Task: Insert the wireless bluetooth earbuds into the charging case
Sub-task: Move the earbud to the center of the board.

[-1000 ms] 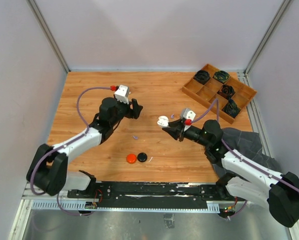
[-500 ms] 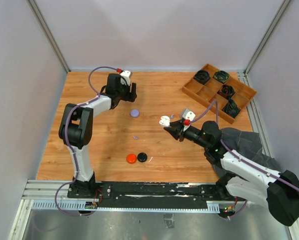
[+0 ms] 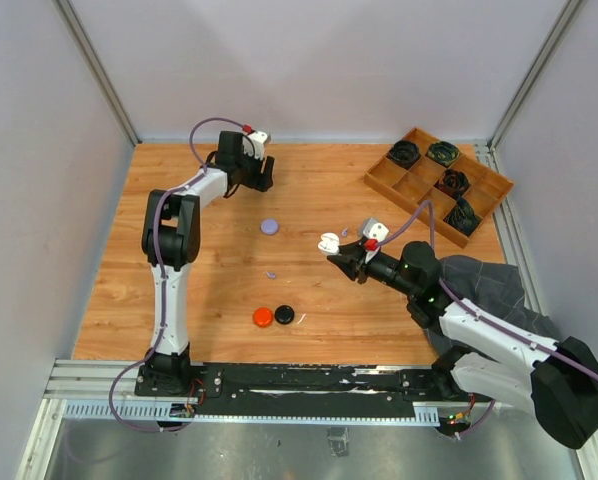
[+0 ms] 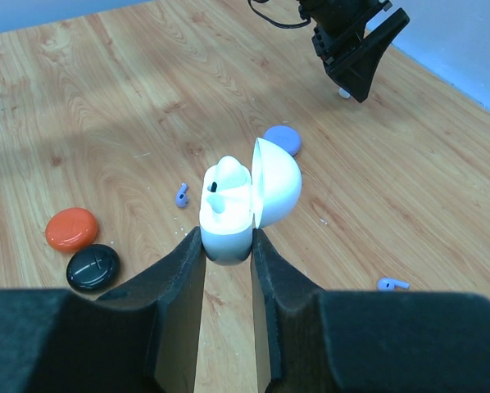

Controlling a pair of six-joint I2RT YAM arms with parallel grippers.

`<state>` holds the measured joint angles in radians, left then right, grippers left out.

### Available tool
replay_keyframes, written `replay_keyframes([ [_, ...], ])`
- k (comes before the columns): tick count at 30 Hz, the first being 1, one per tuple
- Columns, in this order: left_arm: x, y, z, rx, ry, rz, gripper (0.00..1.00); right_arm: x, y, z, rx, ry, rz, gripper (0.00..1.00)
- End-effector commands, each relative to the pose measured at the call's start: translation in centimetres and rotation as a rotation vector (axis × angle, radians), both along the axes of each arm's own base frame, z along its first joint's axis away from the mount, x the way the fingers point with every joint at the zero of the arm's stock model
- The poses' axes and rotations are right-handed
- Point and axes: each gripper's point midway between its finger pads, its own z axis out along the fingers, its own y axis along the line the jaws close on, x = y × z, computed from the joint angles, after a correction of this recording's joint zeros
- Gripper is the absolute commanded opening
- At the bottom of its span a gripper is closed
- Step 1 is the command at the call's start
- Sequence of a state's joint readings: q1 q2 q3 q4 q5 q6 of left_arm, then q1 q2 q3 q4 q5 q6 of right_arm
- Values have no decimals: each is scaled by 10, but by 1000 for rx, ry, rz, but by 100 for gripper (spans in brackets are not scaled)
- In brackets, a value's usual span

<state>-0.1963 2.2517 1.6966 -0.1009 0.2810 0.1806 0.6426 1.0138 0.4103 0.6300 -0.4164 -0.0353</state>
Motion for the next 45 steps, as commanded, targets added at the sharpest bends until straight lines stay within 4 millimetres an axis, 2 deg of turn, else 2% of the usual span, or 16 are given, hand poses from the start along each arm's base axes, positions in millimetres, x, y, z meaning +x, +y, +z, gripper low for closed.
replay_keyframes([
  [1, -1, 1, -14, 15, 56, -80, 68, 11, -8, 5, 3, -34, -36, 1],
  [5, -5, -5, -20, -1, 89, -115, 64, 11, -8, 5, 2, -33, -36, 1],
  [11, -20, -2, -31, 4, 155, -112, 57, 10, -9, 7, 3, -30, -36, 1],
  [18, -24, 10, -34, 38, 185, -34, 47, 9, -9, 7, 7, -27, -33, 1],
  [25, -30, 26, -38, 101, 217, 33, 46, 9, -8, 7, 7, -22, -33, 1],
  [29, -33, 28, -40, 104, 231, 44, 44, 9, -9, 7, 6, -21, -35, 1],
  [34, -35, 35, -43, 125, 247, 87, 37, 10, -10, 7, 6, -22, -40, 1],
  [40, -41, 44, -39, 149, 258, 129, 27, 10, -10, 7, 6, -20, -41, 1],
  [45, -52, 47, -25, 124, 251, 178, 19, 10, -9, 7, 8, -15, -41, 1],
])
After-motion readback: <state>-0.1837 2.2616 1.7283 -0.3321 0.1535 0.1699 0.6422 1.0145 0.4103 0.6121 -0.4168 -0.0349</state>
